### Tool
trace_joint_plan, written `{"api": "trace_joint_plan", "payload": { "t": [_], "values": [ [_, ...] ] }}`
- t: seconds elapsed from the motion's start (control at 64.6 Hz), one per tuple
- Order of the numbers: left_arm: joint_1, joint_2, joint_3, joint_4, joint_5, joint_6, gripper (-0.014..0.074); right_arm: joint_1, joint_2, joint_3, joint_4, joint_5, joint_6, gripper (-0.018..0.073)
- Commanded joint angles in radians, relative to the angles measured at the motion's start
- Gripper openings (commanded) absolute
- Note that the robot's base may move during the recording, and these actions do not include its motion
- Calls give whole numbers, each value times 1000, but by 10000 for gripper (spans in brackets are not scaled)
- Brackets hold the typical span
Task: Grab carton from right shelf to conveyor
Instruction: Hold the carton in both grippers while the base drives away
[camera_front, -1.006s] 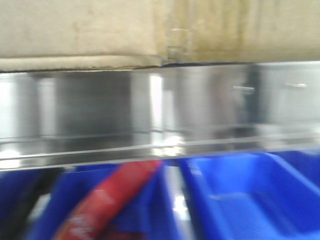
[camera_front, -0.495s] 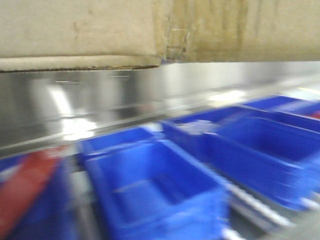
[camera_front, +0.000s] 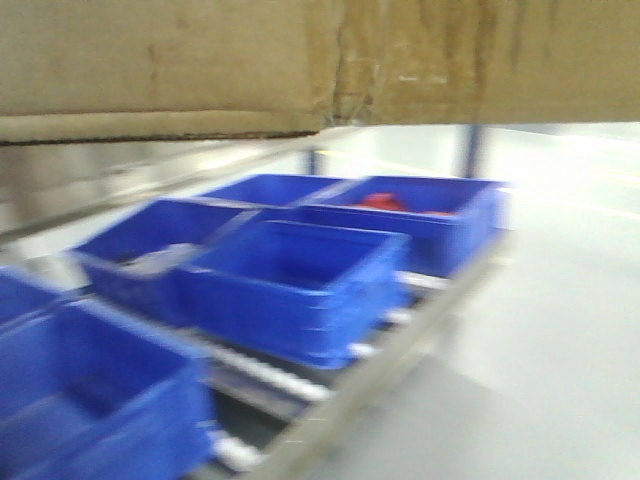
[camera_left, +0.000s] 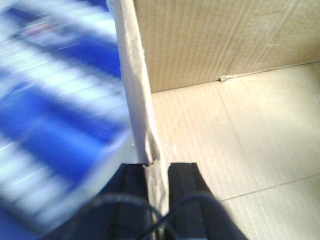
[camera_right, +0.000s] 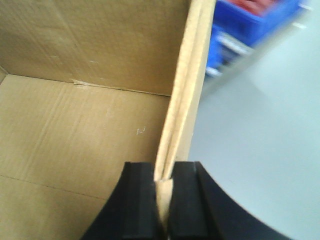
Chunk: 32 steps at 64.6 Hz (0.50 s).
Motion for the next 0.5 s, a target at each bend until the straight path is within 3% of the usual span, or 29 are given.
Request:
{"api": "trace_joint_plan", "payload": {
  "t": [0.0,0.48],
  "values": [
    [-6,-13,-4,11,-13,8,-17,-4,-7,-3,-31,-32,-22,-69],
    [-6,-13,-4,14,-13,8,-17,-4,-7,-3,-31,-32,-22,-69]
  ]
}}
